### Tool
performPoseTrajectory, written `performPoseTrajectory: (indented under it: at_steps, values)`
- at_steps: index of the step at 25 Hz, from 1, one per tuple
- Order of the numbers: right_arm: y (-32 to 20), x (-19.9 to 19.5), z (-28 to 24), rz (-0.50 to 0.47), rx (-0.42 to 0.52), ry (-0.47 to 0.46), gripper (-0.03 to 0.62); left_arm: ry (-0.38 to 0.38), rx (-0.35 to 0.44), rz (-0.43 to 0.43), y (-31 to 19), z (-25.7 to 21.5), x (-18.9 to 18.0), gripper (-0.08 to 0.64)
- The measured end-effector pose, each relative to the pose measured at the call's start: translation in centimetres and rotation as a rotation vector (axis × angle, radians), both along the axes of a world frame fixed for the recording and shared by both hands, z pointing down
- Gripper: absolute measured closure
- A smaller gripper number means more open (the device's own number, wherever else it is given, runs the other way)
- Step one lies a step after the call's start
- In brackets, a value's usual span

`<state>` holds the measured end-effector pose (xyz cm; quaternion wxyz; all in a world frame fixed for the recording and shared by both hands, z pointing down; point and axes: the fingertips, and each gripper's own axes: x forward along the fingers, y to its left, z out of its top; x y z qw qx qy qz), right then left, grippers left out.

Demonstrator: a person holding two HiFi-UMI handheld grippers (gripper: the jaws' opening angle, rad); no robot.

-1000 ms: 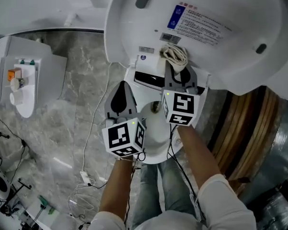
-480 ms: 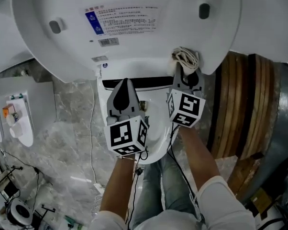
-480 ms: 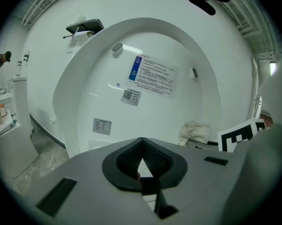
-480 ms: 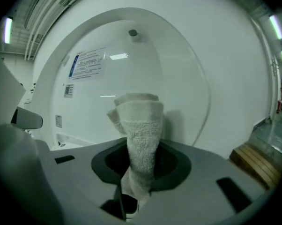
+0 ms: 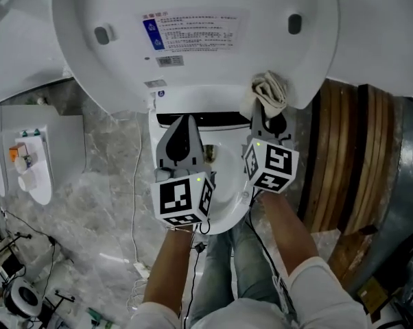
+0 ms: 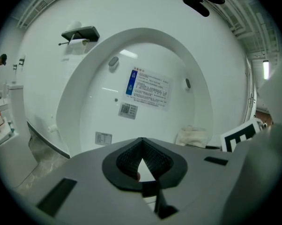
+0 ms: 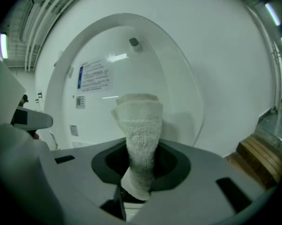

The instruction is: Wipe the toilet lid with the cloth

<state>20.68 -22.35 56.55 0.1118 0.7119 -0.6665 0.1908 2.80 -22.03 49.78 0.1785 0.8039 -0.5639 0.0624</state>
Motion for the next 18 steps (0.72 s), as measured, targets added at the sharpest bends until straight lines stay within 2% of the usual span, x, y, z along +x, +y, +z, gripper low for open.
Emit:
performPoseTrajectory:
  at_steps: [4, 7, 9, 12, 14, 16, 18]
  values:
    - [3.5, -3.0, -5.1, -0.078, -0.012, -0.114, 0.495, -0.003, 0.081, 0.038, -0.1, -6.0, -0.9, 0.566]
    - [5.4, -5.0, -10.0, -0.13, -0.03, -0.17, 0.495, -0.007, 0.177, 0.05, -0.9, -12.8, -1.7, 0.566]
    - [6.3, -6.1, -13.3, -0.155, -0.036, -0.214, 0.495, 0.017, 0.231, 0.043, -1.4, -17.5, -2.5, 0.566]
    - [7.7, -6.9, -17.9, -0.171, -0.035, -0.274, 0.494, 0.029, 0.248, 0.073, -2.0, -22.9, -3.4, 0.557]
    - [8.2, -6.9, -20.6, -0.171, -0.026, -0.3, 0.495, 0.013, 0.234, 0.122, -3.1, -25.4, -3.6, 0.402]
    - [8.4, -6.7, -22.8, -0.17, -0.011, -0.317, 0.495, -0.043, 0.237, 0.158, -4.8, -27.6, -4.1, 0.332]
    - [8.6, -6.4, -24.5, -0.171, 0.008, -0.327, 0.495, -0.131, 0.253, 0.201, -7.2, -29.3, -4.6, 0.304]
